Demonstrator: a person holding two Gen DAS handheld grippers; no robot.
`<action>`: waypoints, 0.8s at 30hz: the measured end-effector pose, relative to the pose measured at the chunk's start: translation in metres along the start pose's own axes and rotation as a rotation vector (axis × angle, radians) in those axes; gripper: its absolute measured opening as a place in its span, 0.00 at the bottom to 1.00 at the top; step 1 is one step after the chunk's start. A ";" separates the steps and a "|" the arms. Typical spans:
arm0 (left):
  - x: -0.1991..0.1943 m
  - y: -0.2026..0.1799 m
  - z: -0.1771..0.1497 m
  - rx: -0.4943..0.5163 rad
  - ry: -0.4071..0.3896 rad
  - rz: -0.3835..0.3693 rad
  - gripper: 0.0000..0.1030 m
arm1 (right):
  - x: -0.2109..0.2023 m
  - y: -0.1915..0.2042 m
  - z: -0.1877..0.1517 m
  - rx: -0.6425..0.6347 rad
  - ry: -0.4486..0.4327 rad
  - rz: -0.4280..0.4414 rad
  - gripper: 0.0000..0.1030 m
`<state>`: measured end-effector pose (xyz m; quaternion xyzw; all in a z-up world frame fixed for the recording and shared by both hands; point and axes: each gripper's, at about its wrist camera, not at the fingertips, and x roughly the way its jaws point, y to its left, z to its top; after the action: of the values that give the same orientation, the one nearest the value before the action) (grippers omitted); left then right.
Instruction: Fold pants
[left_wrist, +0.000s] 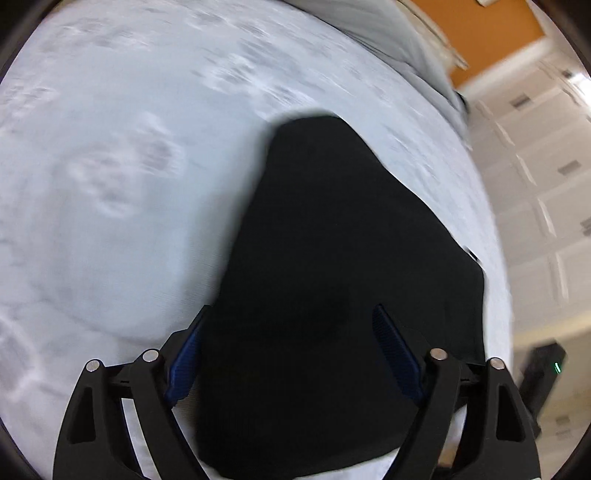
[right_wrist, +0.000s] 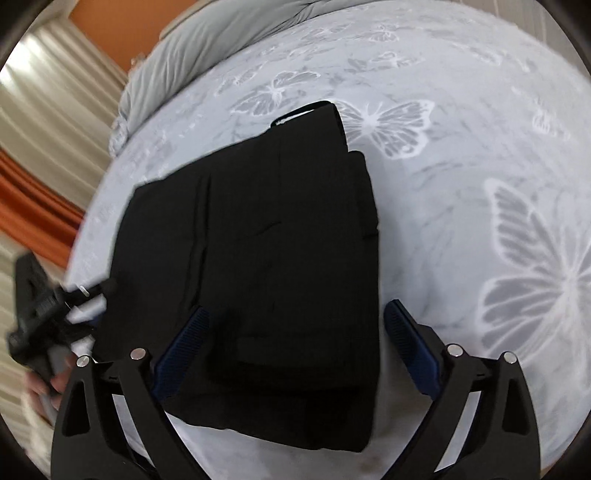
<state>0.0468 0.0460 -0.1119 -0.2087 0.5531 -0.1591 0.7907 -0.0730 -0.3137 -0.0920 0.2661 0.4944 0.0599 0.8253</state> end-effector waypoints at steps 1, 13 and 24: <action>0.001 -0.004 -0.003 0.014 -0.008 0.000 0.78 | 0.000 0.000 0.001 0.012 0.003 0.024 0.61; -0.040 0.007 -0.021 -0.067 0.045 -0.233 0.13 | -0.045 0.014 -0.022 0.045 -0.019 0.241 0.17; -0.031 0.036 -0.068 -0.158 0.091 -0.265 0.62 | -0.021 -0.007 -0.057 0.155 0.029 0.202 0.38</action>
<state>-0.0274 0.0811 -0.1255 -0.3338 0.5669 -0.2276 0.7179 -0.1330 -0.3054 -0.0997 0.3766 0.4801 0.1083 0.7849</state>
